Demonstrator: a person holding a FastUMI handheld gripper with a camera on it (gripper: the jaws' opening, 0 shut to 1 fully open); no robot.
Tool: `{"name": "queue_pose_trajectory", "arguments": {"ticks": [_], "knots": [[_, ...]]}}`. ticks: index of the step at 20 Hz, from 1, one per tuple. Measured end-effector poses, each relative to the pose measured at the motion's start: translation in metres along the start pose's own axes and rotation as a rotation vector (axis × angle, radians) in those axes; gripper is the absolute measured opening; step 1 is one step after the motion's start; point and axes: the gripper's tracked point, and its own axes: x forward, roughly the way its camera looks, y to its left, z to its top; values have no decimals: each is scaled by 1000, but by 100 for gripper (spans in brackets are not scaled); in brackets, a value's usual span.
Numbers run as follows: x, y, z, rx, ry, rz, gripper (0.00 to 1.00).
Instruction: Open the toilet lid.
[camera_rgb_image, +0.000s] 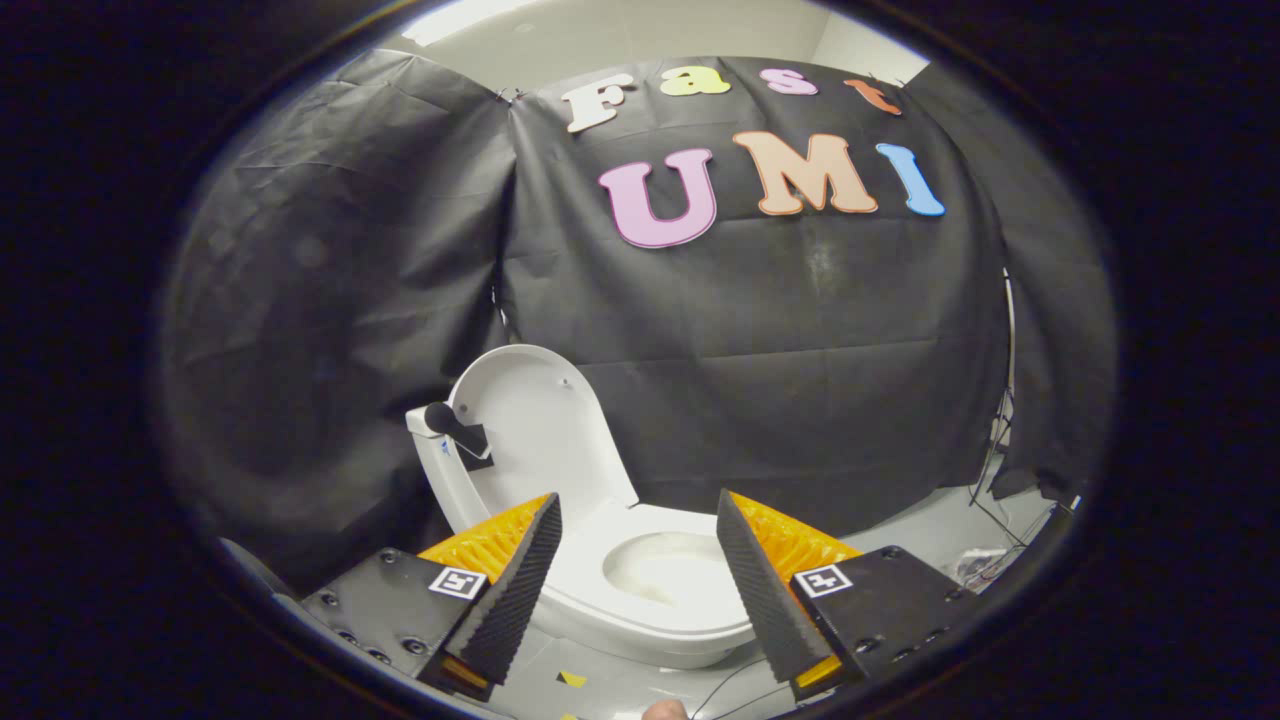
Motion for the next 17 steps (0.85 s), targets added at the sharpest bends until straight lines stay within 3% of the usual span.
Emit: {"name": "queue_pose_trajectory", "arguments": {"ticks": [17], "knots": [[0,0,-4,-7,16,8,96]]}}
